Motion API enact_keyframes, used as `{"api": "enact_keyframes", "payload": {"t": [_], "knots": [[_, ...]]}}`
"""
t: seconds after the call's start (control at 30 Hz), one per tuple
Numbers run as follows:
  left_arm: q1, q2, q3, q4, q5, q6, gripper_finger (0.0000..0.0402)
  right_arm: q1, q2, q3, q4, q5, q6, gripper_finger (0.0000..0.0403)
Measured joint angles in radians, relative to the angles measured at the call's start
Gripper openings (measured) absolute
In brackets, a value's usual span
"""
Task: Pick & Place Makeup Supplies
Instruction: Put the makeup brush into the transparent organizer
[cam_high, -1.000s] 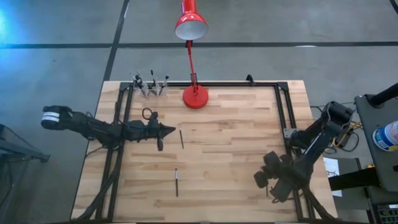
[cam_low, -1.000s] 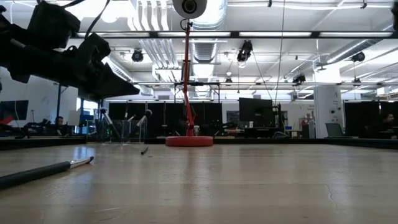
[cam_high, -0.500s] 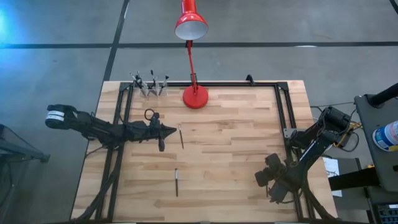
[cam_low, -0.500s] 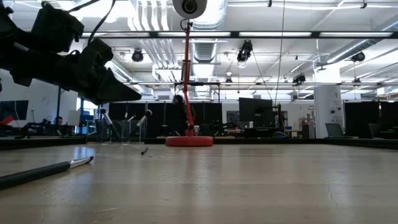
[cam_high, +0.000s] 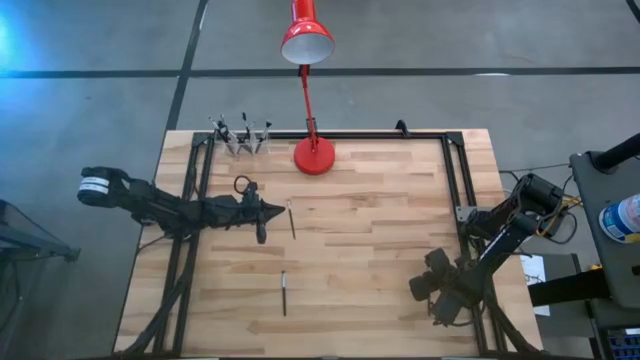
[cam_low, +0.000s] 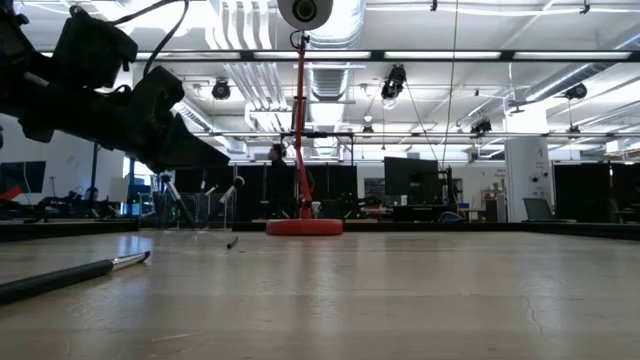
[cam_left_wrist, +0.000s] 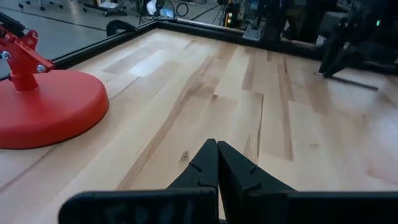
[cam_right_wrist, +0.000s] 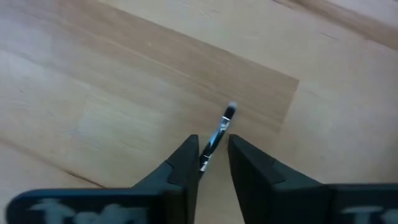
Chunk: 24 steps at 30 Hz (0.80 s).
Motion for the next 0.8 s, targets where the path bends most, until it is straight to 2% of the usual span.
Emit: {"api": "enact_keyframes", "payload": {"t": [0.27,0.4,0.6,0.7,0.8], "knots": [[0.000,-0.001,0.000,0.084,0.000,-0.069,0.0000,0.000,-0.004,0.006,0.008,0.018,-0.070,0.0016],[0.000,0.000,0.000,0.088,0.002,-0.077,0.0000,-0.010,-0.030,0.020,0.015,0.042,-0.125,0.0013],[-0.005,-0.001,0.000,0.092,0.051,-0.064,0.0004,-0.042,-0.096,0.033,0.013,0.213,-0.261,0.0013],[-0.012,0.000,-0.001,0.103,0.053,-0.060,0.0027,-0.078,-0.127,0.034,0.032,0.321,-0.369,0.0013],[-0.023,0.000,0.000,0.130,0.032,-0.073,0.0056,-0.136,-0.154,0.034,0.100,0.432,-0.545,0.0013]]}}
